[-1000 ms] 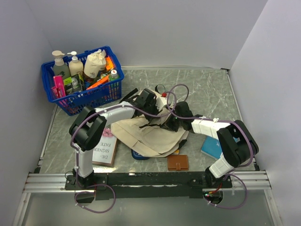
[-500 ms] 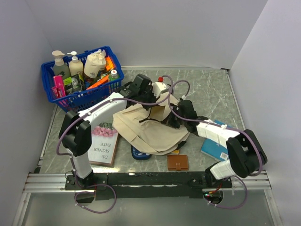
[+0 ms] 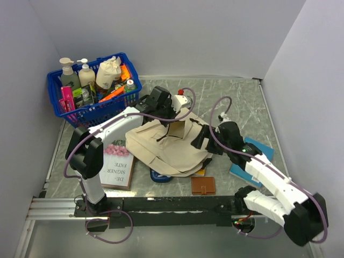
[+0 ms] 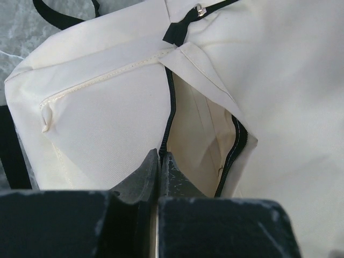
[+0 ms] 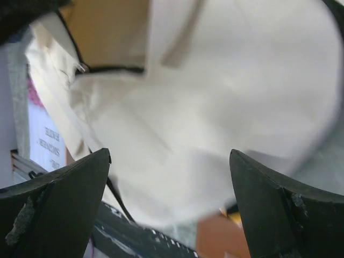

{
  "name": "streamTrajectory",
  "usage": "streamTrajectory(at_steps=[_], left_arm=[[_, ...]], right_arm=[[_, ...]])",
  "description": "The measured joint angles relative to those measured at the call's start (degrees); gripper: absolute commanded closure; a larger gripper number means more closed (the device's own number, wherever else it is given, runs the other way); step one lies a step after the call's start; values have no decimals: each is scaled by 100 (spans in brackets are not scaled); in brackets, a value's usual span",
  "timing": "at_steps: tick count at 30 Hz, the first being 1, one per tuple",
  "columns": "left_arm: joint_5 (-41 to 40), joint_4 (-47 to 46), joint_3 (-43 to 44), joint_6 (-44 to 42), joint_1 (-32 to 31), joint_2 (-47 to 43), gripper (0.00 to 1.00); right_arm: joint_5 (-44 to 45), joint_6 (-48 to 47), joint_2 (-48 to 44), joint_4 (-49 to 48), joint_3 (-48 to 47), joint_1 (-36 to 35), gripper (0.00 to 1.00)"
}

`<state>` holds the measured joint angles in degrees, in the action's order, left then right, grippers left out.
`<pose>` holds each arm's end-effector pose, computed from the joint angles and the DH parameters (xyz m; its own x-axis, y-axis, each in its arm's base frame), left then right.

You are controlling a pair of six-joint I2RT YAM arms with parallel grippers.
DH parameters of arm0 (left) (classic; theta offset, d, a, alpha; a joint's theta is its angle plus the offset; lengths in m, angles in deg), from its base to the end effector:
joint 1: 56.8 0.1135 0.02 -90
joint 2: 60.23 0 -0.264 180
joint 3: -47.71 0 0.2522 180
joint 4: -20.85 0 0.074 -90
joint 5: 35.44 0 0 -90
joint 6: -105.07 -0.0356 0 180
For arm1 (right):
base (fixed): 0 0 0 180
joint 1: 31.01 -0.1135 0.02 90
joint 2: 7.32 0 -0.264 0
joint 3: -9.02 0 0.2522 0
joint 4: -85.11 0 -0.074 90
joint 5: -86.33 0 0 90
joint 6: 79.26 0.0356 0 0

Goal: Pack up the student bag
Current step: Unzip the student bag at the center of the board, then pick up the personal item from the center of the board.

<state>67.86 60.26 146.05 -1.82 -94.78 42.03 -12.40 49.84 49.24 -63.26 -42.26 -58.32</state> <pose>0.3155 -0.2567 0.2797 -0.3052 0.5970 -0.7419 0.8564 0.5128 0.0603 0.1867 0.1025 0.2450 -0.7681 0.3049 -0.5630 -0.0991 0.8121 0.5750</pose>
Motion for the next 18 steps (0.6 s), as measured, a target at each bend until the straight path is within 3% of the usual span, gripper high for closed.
streamTrajectory(at_steps=[10,18], left_arm=[[-70,-87,26,-26,28,0,99],[-70,-87,107,-37,28,0,99]], right_arm=[[39,249,-1150,2286,909,85,12],[-101,549,-1325,2876,1276,83,12]])
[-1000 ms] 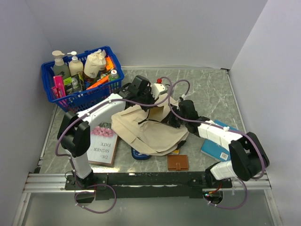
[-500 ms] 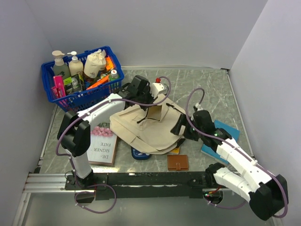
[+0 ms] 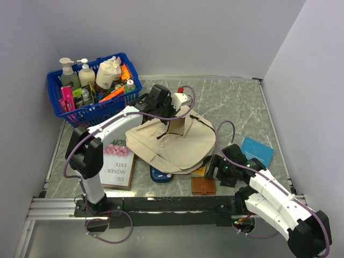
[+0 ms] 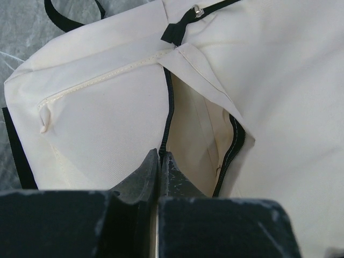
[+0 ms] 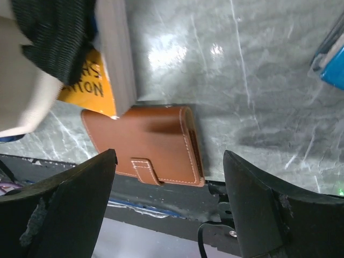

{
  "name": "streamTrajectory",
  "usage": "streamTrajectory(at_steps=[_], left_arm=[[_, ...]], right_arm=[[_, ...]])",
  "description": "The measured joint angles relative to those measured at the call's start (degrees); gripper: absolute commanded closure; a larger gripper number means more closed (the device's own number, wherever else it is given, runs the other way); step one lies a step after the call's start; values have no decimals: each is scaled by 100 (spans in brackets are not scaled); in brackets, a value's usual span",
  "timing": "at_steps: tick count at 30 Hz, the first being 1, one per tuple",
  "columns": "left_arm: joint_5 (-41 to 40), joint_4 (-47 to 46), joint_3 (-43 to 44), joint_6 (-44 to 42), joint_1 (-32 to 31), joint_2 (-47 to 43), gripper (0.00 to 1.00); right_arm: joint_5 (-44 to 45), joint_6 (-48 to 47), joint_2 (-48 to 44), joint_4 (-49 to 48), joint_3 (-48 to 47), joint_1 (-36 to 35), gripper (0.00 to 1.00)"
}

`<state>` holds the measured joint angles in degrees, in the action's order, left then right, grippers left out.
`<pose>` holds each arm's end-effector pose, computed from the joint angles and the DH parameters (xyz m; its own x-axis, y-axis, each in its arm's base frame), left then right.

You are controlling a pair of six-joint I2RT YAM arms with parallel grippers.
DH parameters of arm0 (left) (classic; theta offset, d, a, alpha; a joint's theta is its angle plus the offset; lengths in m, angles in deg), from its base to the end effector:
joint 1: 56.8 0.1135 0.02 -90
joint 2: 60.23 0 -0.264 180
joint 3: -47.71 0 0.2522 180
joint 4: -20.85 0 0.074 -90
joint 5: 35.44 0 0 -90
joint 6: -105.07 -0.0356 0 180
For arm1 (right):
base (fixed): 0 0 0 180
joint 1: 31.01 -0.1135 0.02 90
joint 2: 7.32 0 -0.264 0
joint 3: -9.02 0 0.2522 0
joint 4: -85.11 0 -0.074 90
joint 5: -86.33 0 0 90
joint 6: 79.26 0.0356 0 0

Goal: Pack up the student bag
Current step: Pick up the personal item from the center of the board.

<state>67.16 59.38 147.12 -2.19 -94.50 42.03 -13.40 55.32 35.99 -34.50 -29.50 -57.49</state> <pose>0.3193 -0.2566 0.2871 -0.2840 0.5855 -0.7593 0.8488 0.5219 0.0849 0.1092 0.0611 0.1745 -0.9317 0.3088 -0.1913 0.2120 0.8899 0.4039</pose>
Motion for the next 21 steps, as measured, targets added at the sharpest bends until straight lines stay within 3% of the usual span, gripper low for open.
streamTrajectory(at_steps=[4,11,13,20,21], left_arm=[[2,4,0,0,0,0,99],[0,4,0,0,0,0,99],[0,4,0,0,0,0,99],[2,0,0,2,0,0,99],[2,0,0,2,0,0,99]], right_arm=[[-57,92,-13,-111,245,0,18],[-74,247,0,-481,507,-39,58],[-66,267,-26,-522,546,-39,62],[-85,354,-39,-535,573,-63,100],[-92,378,-24,-538,573,-66,100]])
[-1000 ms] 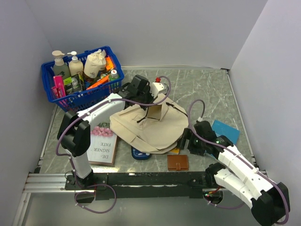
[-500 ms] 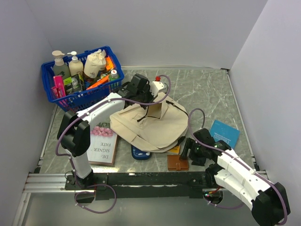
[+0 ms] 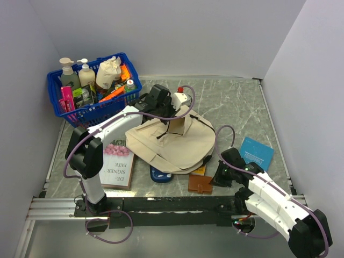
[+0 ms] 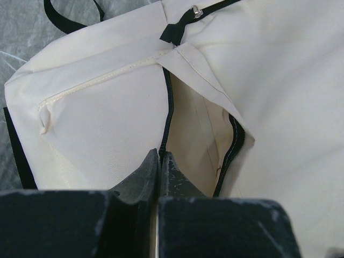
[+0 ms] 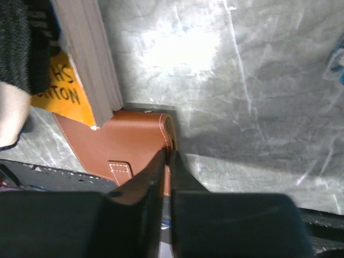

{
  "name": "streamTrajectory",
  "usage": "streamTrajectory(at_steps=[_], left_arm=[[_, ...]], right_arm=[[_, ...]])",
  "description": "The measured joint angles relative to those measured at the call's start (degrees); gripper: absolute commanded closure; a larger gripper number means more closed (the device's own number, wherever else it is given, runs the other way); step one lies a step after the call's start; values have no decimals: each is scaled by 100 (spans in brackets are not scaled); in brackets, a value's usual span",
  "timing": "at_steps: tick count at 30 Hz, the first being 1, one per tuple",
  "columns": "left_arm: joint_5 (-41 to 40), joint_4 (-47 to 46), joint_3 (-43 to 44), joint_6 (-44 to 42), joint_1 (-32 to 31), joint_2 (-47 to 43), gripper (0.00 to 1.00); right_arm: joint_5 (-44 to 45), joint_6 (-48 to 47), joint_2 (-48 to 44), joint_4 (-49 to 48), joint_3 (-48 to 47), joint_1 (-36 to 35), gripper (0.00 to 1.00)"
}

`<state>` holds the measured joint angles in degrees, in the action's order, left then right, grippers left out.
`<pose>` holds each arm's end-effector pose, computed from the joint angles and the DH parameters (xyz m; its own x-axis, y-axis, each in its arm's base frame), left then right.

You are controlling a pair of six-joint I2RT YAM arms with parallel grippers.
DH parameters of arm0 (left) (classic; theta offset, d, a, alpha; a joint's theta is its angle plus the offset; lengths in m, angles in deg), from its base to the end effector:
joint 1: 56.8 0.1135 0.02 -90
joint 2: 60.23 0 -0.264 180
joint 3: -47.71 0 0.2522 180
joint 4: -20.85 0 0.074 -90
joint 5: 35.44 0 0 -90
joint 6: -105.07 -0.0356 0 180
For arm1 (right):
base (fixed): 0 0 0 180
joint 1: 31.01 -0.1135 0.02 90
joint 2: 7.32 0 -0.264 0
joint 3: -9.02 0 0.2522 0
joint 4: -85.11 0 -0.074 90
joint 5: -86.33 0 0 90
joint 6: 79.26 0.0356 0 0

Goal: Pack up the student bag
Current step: Pick up the personal item from the center of the board, then place the personal item in the student bag.

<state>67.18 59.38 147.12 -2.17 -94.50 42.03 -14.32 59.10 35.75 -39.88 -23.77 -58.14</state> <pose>0.3193 -0.2566 0.2871 -0.2842 0.5852 -0.7594 0.8488 0.5219 0.0844 0.1046 0.0610 0.1498 -0.9235 0.3521 -0.1523 0.2607 0.8673 0.4240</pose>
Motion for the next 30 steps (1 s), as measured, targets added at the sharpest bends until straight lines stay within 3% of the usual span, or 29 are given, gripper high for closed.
streamTrajectory(at_steps=[8,18,25,30], left_arm=[[-2,-7,0,-2,0,-2,99],[-9,-33,0,-2,0,-2,99],[-46,-46,0,-2,0,-2,99],[-46,-52,0,2,0,-2,99]], right_arm=[[72,-2,-337,258,-214,-7,100],[31,-199,-1182,1086,-1827,-11,100],[-212,-483,-892,1296,-3320,-11,100],[-251,-673,-256,903,-4142,-11,100]])
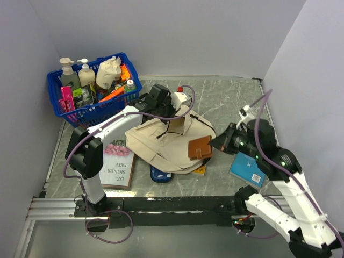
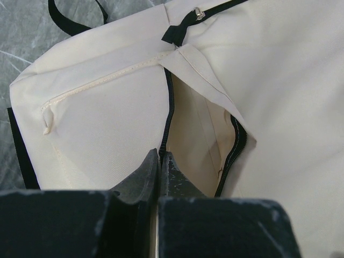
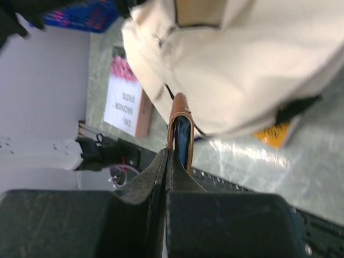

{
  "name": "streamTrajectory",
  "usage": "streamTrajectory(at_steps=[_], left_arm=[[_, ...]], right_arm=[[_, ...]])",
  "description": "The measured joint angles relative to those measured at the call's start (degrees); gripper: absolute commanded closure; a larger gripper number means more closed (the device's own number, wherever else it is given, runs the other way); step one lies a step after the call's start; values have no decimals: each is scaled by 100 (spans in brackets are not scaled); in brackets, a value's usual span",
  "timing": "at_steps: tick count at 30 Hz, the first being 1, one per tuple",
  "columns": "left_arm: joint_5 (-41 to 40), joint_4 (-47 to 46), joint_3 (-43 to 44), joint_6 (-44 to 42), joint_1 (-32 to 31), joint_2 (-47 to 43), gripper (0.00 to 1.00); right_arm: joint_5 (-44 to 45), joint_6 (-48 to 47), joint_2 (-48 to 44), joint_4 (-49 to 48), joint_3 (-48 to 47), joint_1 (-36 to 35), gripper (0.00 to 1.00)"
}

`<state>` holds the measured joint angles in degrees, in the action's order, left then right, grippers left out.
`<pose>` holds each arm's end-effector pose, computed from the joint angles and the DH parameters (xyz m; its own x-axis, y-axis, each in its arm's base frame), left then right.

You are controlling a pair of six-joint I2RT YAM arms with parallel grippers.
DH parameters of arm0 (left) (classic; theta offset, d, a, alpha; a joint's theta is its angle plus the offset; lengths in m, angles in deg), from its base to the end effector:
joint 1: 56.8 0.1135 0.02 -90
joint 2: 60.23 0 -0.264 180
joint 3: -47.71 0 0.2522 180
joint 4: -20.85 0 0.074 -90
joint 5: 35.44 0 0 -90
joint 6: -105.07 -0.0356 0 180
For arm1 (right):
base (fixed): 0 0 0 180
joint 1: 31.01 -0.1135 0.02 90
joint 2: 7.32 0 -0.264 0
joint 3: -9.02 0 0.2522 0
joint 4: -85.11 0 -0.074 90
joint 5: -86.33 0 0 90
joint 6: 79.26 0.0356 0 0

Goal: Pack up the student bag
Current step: Place the personal item in the student bag.

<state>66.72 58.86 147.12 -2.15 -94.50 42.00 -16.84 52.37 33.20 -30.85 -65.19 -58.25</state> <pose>0.3199 -0.2567 0.2880 -0.2798 0.5820 -0.7635 0.8446 0.5273 0.0925 0.1056 0.0635 0.3700 -0.7480 0.3425 -0.5685 -0.1653 0.7335 0.6593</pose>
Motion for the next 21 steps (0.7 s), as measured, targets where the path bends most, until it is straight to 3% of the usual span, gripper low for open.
streamTrajectory(at_steps=[11,21], left_arm=[[13,33,0,15,0,-39,99],[61,94,0,44,0,-192,99]], right_arm=[[0,-37,1853,-2059,195,170,100],[-249,251,2704,-3810,704,662,100]])
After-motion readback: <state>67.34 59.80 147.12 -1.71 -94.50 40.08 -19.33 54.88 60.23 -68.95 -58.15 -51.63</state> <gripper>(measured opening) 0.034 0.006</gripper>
